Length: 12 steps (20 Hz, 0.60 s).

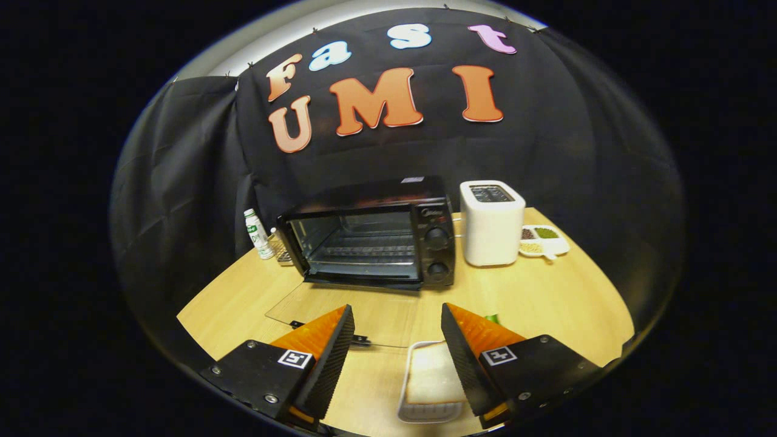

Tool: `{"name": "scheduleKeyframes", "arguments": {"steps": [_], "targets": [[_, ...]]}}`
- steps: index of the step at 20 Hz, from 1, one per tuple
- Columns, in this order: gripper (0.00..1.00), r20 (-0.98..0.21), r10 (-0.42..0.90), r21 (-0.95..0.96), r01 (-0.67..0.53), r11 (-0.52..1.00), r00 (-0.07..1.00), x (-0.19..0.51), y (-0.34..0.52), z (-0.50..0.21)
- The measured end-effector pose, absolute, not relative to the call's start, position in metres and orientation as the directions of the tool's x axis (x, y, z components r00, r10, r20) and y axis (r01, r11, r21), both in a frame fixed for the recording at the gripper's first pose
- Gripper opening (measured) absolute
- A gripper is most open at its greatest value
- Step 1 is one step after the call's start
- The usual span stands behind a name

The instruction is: Open the toaster oven, put the food inside, and close the toaster oven door.

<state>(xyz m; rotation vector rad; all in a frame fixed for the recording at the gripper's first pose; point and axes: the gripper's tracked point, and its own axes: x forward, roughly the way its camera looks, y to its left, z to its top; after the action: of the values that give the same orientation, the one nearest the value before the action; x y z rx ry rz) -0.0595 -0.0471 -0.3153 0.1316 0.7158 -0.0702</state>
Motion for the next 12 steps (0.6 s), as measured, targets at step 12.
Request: {"name": "scheduleKeyframes", "arguments": {"steps": [12], "targets": [[0.83,-0.861,0.184,0.316,0.216,0.924,0.474,-0.089,-0.104,-0.381]]}}
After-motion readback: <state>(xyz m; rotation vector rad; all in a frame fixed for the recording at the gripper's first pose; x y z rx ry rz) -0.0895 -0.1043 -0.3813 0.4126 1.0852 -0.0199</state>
